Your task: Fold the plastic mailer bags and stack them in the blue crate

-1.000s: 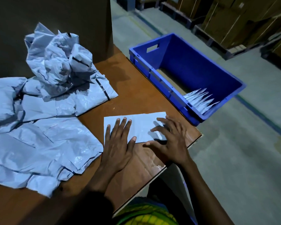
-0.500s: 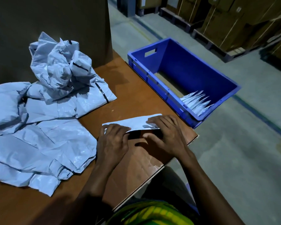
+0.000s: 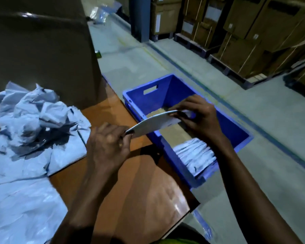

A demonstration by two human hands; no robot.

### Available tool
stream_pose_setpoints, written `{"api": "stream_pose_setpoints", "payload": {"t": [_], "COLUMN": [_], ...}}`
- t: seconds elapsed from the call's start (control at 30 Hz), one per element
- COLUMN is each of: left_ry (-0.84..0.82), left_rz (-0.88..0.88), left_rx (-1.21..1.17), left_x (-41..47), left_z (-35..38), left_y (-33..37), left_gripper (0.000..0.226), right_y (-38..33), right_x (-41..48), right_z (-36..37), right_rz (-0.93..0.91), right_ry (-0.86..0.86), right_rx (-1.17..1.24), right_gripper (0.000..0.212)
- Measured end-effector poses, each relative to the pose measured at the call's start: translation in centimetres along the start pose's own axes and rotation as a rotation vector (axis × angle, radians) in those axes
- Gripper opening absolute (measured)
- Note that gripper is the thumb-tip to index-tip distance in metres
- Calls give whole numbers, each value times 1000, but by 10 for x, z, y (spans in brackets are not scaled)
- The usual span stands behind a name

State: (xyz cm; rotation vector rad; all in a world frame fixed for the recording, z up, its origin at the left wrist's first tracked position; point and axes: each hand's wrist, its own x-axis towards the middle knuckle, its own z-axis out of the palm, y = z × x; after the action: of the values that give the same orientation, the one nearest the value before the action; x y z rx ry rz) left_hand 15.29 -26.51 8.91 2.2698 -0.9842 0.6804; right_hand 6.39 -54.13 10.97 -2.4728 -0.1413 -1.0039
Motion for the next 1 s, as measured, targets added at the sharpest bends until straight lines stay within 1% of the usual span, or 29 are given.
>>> {"api": "stream_pose_setpoints", "payload": {"t": [0.07,0.17,0.23,0.33,0.43,0.5,0.6,0.67,0.73,0.8,0.87,0.97,1.0], "left_ry": [-1,-34,-75,-189,-374,-548,-851,-1013,-1149,-1256,-1345,-1475,-1498], "left_rz": [28,55,80,148,169,151,100,87,85,54,-14,-202,-270], "left_rx": [-10,-15,2,78,237,342,489,530,555,538,466,244,160], "left_x": [27,63,79,91,90,91,87,82,74,66,62,70,74], "left_z": [29,81,115,155,184,199,219,233,247,258,263,265,268], "left_y": [19,40,52,62,67,72,79,81,81,83,85,79,75], "left_gripper": [14,12,10,8,10,11,19,25,30,35,39,42,42], "right_y": [41,107,144,182,208,223,236,242,249,253,255,257,255], "right_x": [13,16,12,0,-11,-17,-22,-30,-42,-52,-54,-48,-45], "right_z": [-21,-41,-48,-46,-34,-23,-1,15,29,37,38,33,32], "right_rz": [39,79,118,157,212,244,281,318,355,407,436,452,465], "right_ry": [-16,-103,-167,-278,-412,-537,-815,-986,-1107,-1177,-1216,-1250,-1235], "right_rx": [-9,-110,-158,-192,-198,-199,-233,-267,-298,-289,-248,-160,-121], "right_gripper": [12,13,17,14,19,22,19,25,30,29,27,28,30]}}
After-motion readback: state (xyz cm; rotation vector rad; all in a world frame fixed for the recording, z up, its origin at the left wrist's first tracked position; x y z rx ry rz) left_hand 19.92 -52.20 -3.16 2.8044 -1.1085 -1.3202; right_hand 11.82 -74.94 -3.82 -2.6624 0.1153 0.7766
